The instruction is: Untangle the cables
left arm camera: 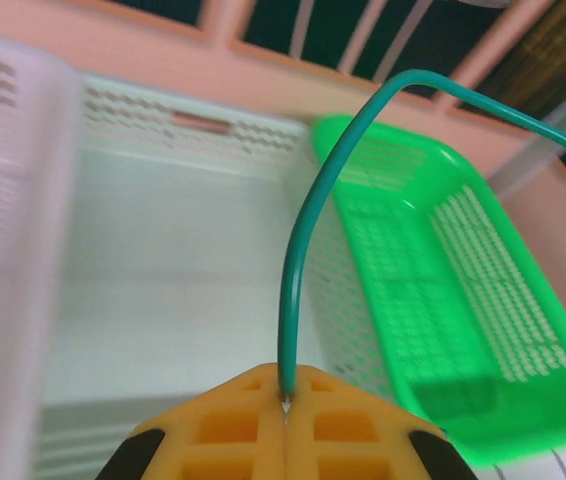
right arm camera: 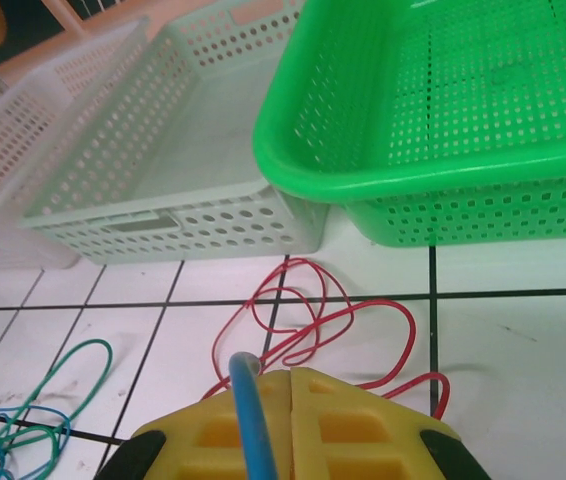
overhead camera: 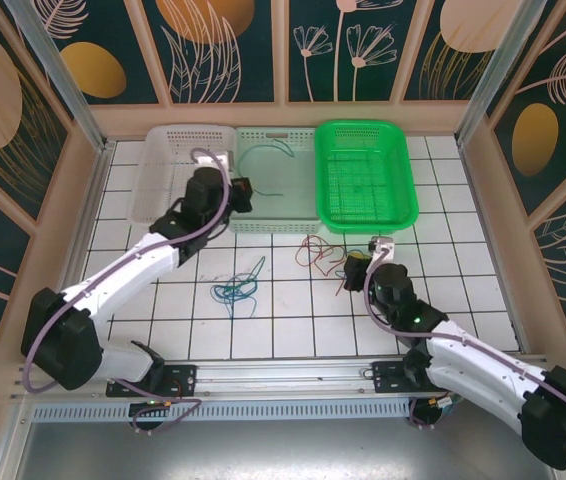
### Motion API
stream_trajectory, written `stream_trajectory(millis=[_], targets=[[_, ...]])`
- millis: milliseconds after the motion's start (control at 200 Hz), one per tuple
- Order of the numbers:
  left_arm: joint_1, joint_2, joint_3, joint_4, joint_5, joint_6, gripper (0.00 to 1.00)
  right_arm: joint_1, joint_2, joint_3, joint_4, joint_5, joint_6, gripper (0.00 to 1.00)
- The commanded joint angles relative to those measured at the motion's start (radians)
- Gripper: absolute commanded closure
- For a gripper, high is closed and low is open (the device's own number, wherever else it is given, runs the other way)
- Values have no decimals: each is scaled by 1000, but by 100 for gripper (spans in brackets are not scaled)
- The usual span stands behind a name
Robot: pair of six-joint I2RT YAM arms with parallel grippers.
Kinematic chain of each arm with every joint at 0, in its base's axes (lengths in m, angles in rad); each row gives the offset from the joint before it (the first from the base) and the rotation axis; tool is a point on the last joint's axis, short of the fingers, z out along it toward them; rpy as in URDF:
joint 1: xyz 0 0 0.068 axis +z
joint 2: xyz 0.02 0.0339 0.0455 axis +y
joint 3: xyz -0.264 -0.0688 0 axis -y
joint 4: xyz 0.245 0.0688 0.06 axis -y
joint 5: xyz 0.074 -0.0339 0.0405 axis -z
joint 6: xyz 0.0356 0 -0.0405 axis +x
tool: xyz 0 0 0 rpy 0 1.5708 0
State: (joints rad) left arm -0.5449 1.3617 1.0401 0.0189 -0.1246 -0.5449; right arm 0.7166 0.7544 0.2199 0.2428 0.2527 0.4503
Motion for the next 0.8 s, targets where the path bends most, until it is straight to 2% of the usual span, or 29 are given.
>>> stream_trajectory(millis=[0,165,280,425,596,796], targets=[[92,-19,32,-84,-37,61,100,-8,51,54,7,-36,-2,100],[253,84,72,-147,92,61,100,-11,134,81,18,-70,-6,100],[330,165,88,-142,183,46,100,-12,165,104,12,-94,-16,100],[345,216,113,-144,218,64,100,-21,201,137,-55,-93,-27,98],[393,286,150,-180,238,72,100,-28,337,229,-170,-119,-48,99],[437,331,153,-188,253,68,100,-27,430,271,-121,-164,-58,100]])
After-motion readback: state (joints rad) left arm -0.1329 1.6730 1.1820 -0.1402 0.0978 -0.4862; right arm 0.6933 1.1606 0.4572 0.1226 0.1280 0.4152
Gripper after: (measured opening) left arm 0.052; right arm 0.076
